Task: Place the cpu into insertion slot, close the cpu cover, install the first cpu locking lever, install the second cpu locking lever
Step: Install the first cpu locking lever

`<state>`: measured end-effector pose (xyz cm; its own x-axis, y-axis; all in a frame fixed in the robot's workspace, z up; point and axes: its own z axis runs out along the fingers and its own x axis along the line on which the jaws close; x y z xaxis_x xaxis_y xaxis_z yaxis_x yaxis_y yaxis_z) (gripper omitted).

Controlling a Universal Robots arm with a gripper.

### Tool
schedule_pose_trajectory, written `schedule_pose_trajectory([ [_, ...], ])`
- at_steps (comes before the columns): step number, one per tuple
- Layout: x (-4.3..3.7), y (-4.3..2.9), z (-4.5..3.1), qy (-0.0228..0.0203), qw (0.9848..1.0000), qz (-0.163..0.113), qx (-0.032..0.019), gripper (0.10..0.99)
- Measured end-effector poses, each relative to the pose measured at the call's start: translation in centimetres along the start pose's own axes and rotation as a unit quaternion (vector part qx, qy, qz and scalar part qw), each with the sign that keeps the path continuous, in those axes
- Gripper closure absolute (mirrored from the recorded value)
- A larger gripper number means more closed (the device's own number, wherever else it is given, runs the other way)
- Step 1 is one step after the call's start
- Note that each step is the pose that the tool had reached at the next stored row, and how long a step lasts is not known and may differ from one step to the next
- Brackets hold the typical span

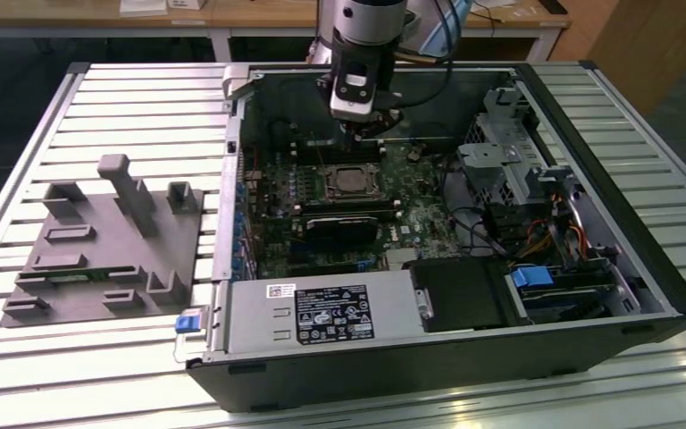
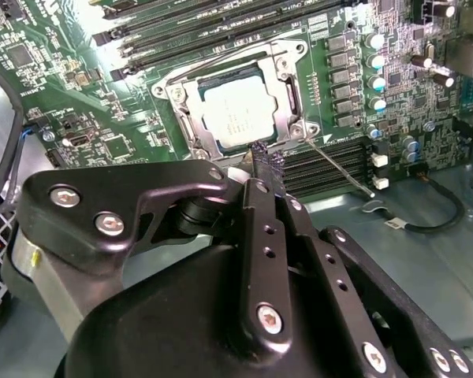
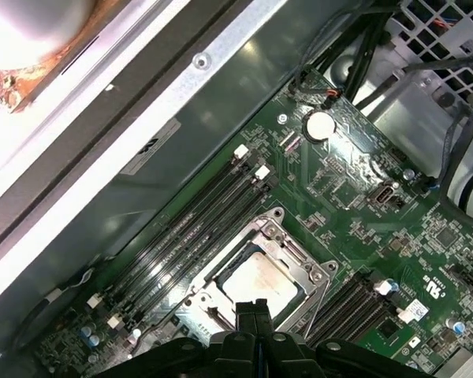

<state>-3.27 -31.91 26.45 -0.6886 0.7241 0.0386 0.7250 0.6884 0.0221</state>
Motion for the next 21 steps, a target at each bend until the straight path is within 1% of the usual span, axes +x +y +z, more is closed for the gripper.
schedule_pose_trajectory([
  [11, 0.0, 0.0, 0.0, 0.0006, 0.9997, -0.025, 0.001, 0.98],
  [21, 0.0, 0.0, 0.0, 0.001, 0.9989, -0.047, 0.0018, 0.98],
])
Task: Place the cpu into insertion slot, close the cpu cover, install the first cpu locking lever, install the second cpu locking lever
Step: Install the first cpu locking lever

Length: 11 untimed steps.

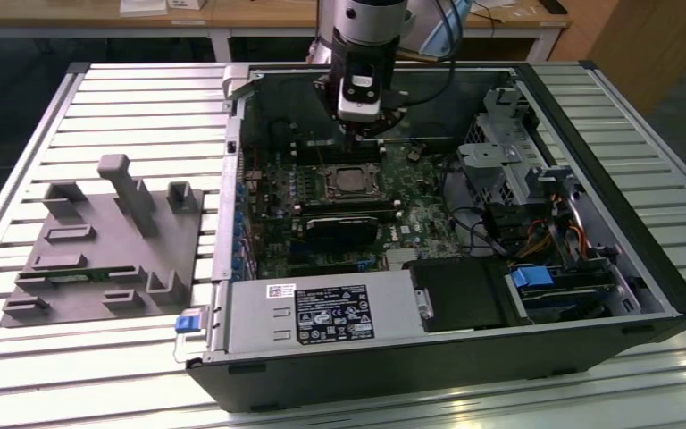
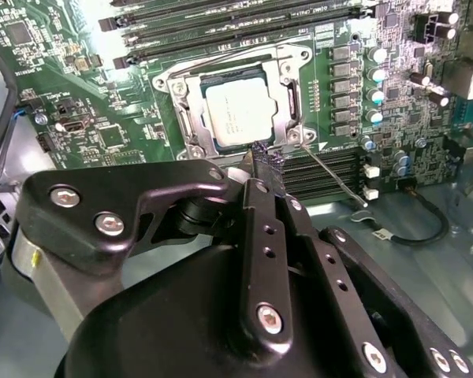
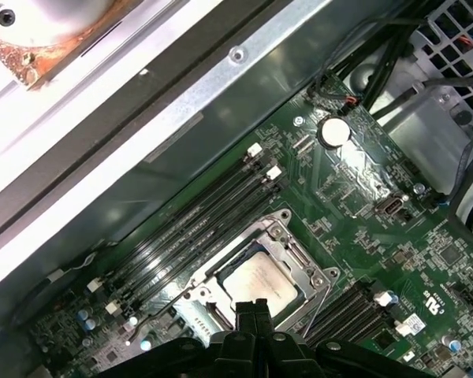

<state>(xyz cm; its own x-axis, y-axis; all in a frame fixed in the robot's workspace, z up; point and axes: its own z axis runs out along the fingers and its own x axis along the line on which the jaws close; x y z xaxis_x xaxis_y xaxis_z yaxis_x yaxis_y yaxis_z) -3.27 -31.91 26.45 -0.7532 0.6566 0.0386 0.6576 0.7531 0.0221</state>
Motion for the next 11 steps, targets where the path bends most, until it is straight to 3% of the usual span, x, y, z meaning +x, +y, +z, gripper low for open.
schedule_pose_trajectory([
  [11, 0.0, 0.0, 0.0, 0.0005, 0.9997, -0.026, 0.001, 0.98],
])
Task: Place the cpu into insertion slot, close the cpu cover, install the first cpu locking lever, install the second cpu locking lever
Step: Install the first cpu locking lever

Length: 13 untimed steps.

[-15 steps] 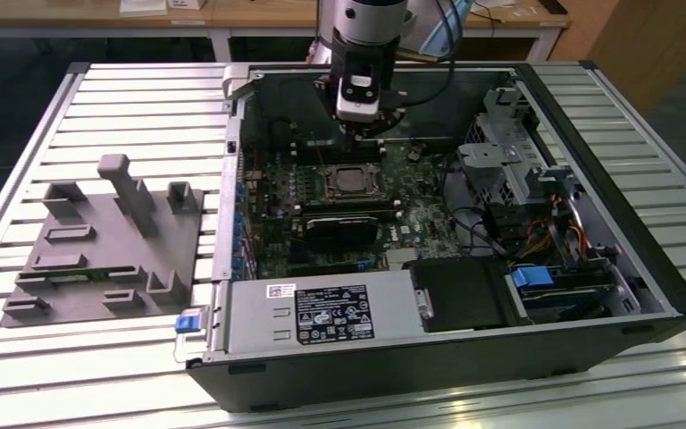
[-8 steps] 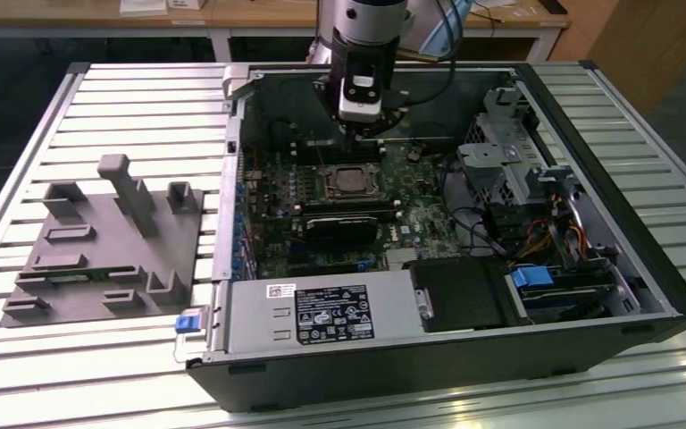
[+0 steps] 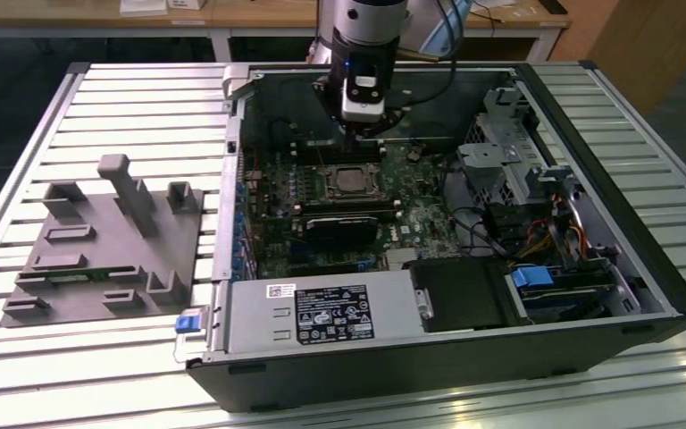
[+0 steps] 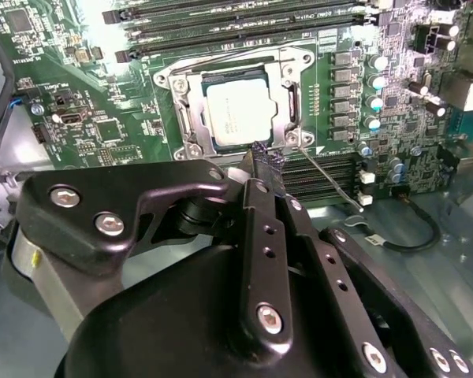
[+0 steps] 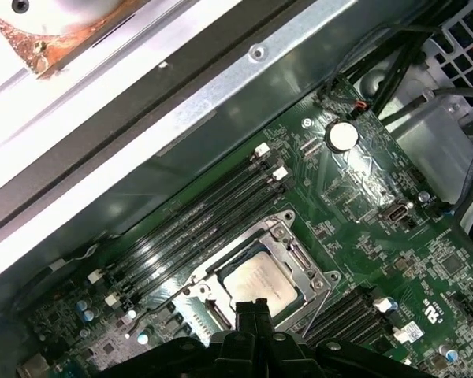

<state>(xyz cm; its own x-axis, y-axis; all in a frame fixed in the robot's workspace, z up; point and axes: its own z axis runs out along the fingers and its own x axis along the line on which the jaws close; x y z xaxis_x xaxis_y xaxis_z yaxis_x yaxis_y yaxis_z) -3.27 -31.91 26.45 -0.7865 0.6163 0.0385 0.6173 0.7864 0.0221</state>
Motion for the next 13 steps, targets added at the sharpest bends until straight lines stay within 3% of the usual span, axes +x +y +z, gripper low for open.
schedule_pose_trajectory([
  [13, 0.0, 0.0, 0.0, 0.0004, 0.9993, -0.036, 0.0011, 0.98],
])
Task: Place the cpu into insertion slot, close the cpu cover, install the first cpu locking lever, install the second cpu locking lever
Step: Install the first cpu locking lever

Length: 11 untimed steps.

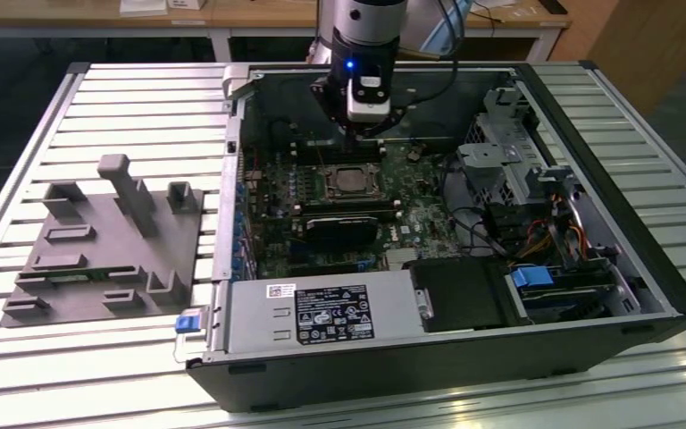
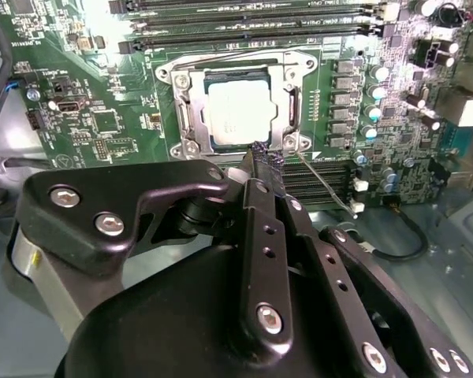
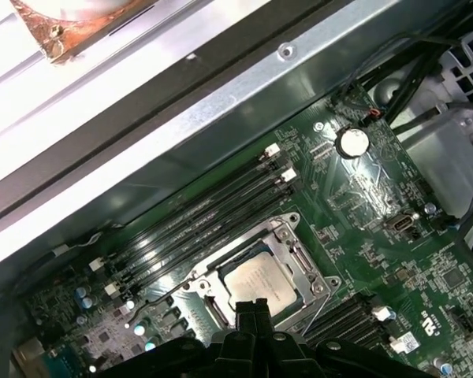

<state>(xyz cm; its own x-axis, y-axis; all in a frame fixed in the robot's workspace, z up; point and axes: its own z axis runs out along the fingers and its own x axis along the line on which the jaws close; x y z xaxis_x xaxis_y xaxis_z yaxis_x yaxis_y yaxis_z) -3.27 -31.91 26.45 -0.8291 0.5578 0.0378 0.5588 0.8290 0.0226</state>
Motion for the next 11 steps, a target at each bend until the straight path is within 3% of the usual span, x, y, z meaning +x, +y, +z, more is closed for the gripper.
schedule_pose_trajectory([
  [11, 0.0, 0.0, 0.0, 0.0003, 0.9996, -0.03, 0.0009, 0.98],
])
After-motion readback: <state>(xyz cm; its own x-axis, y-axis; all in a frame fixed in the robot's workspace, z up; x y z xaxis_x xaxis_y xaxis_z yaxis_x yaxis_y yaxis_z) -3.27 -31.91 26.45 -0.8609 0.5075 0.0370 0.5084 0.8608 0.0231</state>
